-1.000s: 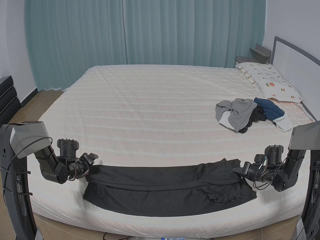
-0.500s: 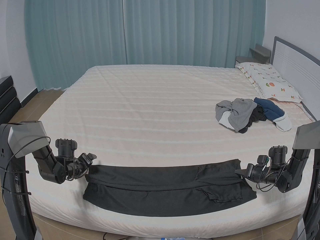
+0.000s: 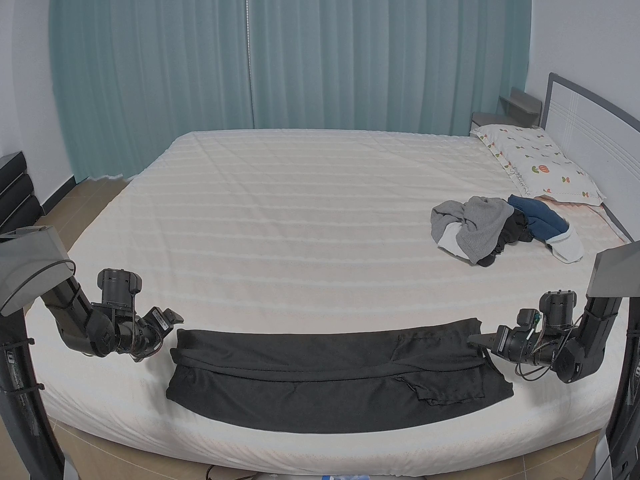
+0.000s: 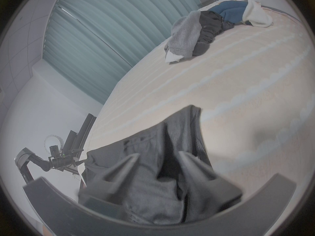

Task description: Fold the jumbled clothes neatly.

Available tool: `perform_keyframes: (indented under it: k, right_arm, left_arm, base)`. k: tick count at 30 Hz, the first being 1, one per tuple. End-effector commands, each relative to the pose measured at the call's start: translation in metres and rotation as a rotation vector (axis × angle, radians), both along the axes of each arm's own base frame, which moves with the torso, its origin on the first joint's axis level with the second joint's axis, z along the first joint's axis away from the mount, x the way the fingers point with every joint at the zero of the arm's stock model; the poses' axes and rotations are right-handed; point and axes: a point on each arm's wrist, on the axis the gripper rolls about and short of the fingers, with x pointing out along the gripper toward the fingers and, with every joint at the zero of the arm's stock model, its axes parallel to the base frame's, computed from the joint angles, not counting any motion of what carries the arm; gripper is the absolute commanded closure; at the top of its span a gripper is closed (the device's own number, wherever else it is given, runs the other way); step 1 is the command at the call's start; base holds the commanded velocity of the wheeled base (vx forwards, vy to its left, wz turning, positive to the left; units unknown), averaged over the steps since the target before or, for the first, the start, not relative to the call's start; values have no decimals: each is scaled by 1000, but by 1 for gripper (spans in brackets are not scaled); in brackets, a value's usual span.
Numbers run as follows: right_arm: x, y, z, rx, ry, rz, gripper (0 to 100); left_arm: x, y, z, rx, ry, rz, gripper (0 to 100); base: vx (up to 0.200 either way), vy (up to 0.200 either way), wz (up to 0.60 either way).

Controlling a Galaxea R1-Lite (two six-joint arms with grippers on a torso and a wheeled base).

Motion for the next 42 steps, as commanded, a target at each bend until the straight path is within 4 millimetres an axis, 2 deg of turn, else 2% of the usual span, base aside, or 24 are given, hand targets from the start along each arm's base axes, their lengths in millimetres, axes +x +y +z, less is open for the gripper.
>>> perform_keyframes:
  k: [1,4,6,7,11,18,22,25,33,34,42]
  right_arm:
    - [13,4,13,-2,-48,4,0]
    - [14,4,28,-13,-42,-20,0]
    - [12,4,31,-13,-34,-26,0]
    - [5,4,40,15,-24,-48,0]
    - [-14,7,52,77,16,-85,0]
    - [-38,18,48,54,87,-146,0]
    - [-42,24,49,76,108,-191,0]
    - [-48,36,54,94,114,-240,0]
    - [-56,47,56,79,118,-226,0]
    - [-57,46,56,80,120,-227,0]
    - [-63,47,53,58,133,-250,0]
  left_arm:
    - [-6,-15,23,6,-26,-47,0]
    - [-17,-24,21,9,3,-65,0]
    - [-21,-24,19,8,13,-67,0]
    - [-25,-28,18,-11,29,-53,0]
    - [-30,-34,13,-63,59,8,0]
    - [-42,-39,9,-45,90,6,0]
    - [-41,-40,7,-23,90,26,0]
    - [-40,-41,8,-33,82,41,0]
    - [-36,-47,9,-71,72,71,0]
    - [-36,-47,7,-72,69,72,100]
    - [-33,-46,-1,-63,69,75,100]
  base:
    - [0,0,0]
    - [0,0,0]
    - [0,0,0]
    - [0,0,0]
    - [0,0,0]
    - [0,0,0]
    - [0,0,0]
    - [0,0,0]
    - [0,0,0]
    - [0,0,0]
    - [0,0,0]
